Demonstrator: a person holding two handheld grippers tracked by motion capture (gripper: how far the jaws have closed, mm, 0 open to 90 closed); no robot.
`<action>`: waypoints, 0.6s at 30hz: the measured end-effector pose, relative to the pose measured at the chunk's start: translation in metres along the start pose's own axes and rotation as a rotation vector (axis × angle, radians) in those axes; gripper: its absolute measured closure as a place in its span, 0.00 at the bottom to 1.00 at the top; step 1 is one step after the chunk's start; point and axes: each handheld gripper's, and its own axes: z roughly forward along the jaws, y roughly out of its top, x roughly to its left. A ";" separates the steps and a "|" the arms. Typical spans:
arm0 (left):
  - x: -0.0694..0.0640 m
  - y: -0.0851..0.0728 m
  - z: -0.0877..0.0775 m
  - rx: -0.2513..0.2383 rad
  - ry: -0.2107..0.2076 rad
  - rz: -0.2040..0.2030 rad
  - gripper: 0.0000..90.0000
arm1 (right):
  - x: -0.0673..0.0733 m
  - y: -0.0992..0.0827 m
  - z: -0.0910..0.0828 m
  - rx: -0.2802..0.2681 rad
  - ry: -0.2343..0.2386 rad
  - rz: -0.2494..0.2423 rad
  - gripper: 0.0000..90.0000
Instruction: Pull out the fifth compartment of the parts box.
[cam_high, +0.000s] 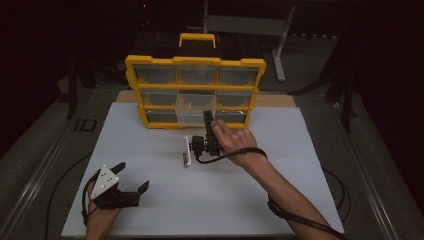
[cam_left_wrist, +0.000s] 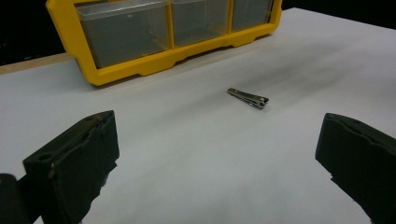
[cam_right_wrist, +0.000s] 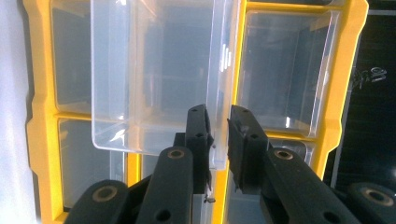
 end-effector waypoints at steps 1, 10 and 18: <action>0.000 0.000 0.000 0.000 0.000 0.000 0.00 | 0.000 0.000 -0.001 0.000 -0.001 0.001 0.87; 0.000 0.000 0.000 0.000 0.000 0.000 0.00 | 0.001 0.000 -0.003 -0.003 0.003 -0.002 0.87; 0.000 0.000 0.000 0.001 0.000 0.000 0.00 | 0.002 -0.001 -0.004 -0.008 0.003 -0.004 0.87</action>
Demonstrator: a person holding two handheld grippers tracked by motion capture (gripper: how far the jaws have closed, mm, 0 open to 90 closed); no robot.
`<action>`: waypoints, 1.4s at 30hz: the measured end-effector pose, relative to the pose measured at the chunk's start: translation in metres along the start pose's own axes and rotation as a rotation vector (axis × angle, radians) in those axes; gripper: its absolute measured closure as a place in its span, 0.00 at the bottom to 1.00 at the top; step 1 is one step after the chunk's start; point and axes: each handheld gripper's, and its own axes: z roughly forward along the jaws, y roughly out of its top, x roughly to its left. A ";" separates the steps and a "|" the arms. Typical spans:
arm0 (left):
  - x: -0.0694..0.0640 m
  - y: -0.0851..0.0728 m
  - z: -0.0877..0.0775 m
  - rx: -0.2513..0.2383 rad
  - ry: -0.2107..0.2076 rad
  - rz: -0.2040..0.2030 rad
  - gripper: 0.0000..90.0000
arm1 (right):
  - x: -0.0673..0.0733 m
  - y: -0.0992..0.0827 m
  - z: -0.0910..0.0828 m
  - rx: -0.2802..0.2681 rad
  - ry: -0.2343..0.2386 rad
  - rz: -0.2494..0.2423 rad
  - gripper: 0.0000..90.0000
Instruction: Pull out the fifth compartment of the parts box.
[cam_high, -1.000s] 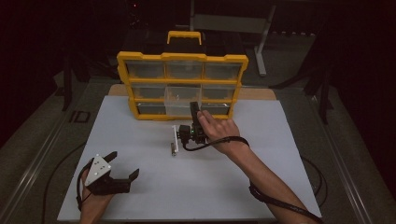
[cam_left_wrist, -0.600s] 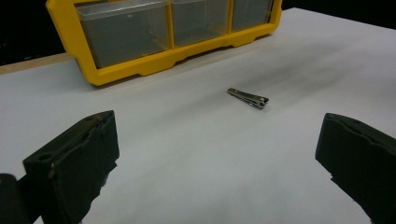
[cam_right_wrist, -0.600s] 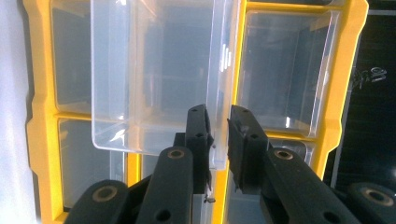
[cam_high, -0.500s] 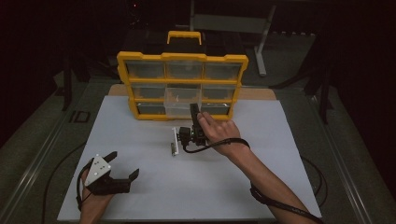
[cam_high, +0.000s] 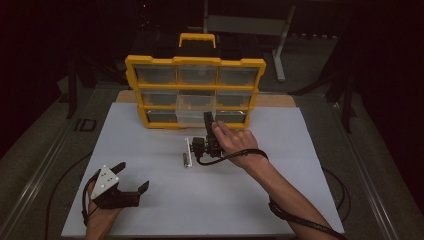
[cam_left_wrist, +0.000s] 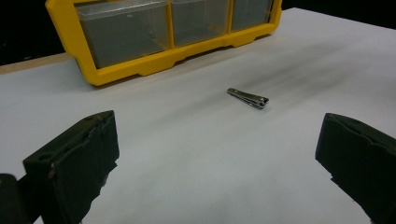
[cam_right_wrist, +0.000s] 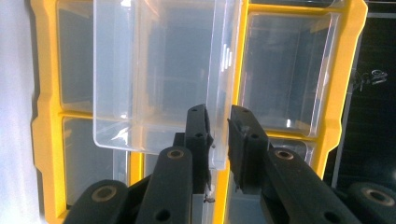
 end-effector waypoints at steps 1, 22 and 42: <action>0.000 0.000 0.000 0.000 0.000 0.000 0.00 | 0.000 0.000 0.000 0.001 0.001 0.000 0.87; 0.000 0.000 0.000 0.001 0.002 0.003 0.00 | -0.005 -0.010 -0.001 0.027 0.054 0.184 0.18; -0.001 0.000 0.000 0.004 0.003 0.005 0.00 | 0.000 -0.050 -0.022 -0.022 0.194 0.645 0.14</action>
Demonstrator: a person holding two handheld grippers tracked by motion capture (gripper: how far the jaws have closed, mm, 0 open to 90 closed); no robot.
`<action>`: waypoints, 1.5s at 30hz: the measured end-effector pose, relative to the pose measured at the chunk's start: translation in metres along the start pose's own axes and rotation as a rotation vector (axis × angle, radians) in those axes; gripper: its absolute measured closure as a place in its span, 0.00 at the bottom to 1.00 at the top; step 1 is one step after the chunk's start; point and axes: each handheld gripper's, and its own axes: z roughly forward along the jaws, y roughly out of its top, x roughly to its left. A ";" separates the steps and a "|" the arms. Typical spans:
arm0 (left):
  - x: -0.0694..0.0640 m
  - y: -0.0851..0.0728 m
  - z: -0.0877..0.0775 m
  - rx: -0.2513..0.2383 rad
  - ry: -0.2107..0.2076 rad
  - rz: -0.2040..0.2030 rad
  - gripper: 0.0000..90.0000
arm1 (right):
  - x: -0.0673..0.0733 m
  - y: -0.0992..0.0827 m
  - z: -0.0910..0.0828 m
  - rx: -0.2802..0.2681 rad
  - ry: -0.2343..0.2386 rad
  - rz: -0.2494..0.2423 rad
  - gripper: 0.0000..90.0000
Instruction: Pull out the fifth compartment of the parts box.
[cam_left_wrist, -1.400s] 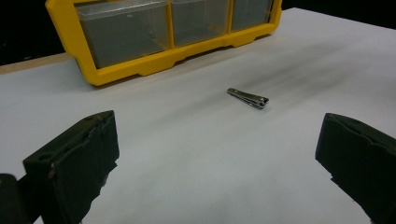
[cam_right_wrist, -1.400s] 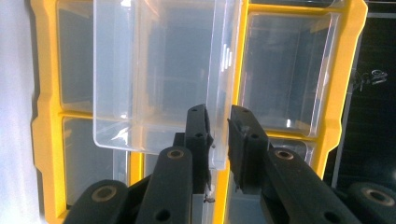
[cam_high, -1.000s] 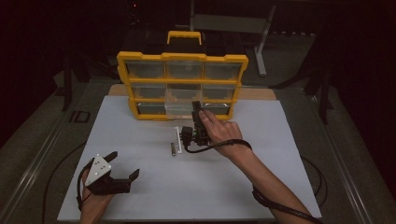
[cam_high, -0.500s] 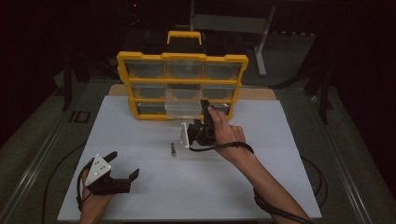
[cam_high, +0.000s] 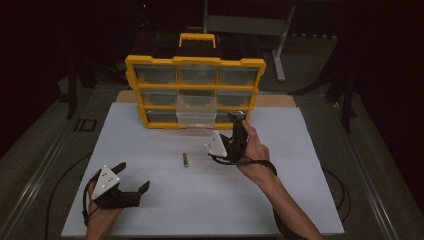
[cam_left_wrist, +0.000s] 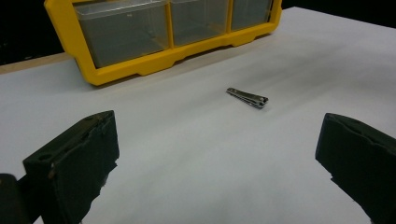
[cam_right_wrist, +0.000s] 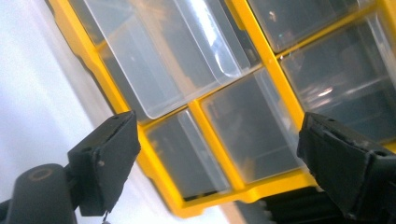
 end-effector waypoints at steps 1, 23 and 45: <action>0.000 0.000 0.000 0.000 0.000 -0.001 0.00 | -0.002 -0.002 -0.001 -0.010 0.010 0.019 0.14; 0.000 0.000 0.001 0.000 0.002 -0.006 0.00 | -0.025 -0.066 -0.020 -0.125 0.278 0.515 0.15; 0.008 0.023 0.010 -0.025 0.003 -0.037 0.00 | -0.021 -0.153 -0.064 -0.138 0.308 0.800 0.12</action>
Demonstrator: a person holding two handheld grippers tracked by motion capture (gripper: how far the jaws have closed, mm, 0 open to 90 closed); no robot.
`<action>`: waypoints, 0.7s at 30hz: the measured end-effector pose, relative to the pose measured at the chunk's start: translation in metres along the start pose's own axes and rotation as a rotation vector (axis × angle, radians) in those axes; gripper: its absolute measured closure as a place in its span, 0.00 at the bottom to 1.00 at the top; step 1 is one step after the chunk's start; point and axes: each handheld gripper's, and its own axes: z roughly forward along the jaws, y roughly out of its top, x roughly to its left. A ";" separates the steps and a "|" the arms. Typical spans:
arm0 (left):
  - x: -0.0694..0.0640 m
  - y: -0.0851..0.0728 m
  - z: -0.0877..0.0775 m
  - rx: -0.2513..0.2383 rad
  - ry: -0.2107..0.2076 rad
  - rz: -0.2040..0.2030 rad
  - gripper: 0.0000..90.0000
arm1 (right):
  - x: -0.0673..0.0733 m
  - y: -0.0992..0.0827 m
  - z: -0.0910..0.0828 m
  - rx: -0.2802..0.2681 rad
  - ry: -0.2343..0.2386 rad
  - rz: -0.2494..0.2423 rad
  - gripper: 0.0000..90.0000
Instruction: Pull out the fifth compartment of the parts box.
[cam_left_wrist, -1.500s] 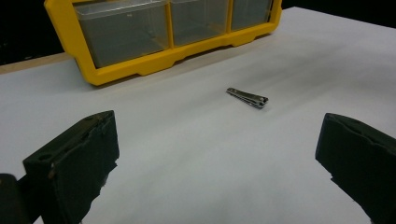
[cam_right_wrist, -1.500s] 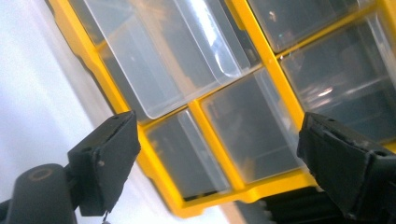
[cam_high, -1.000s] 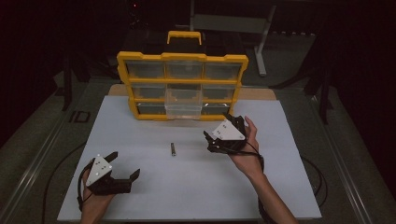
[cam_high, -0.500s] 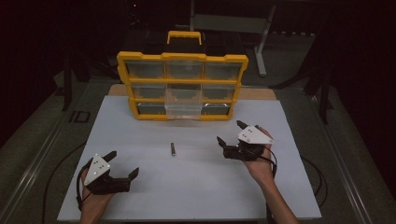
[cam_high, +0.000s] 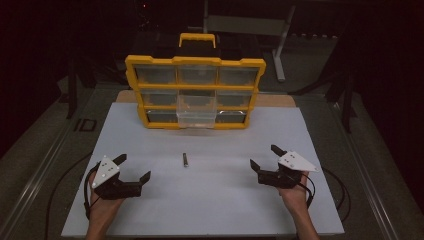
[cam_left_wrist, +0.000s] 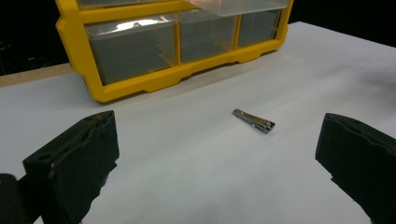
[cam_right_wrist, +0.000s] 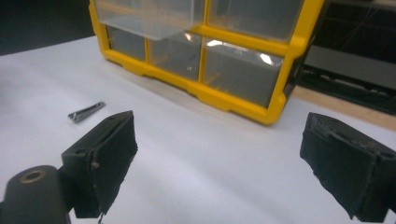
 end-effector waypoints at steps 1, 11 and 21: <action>0.000 0.001 0.002 0.000 -0.001 -0.001 0.00 | 0.000 -0.001 -0.001 0.005 0.001 0.001 0.12; -0.007 0.013 0.023 0.069 -0.022 0.017 0.00 | 0.000 -0.013 -0.018 -0.002 0.001 -0.001 0.12; -0.013 0.029 0.050 0.105 -0.035 -0.020 0.00 | -0.001 -0.022 -0.017 0.007 -0.017 0.021 0.12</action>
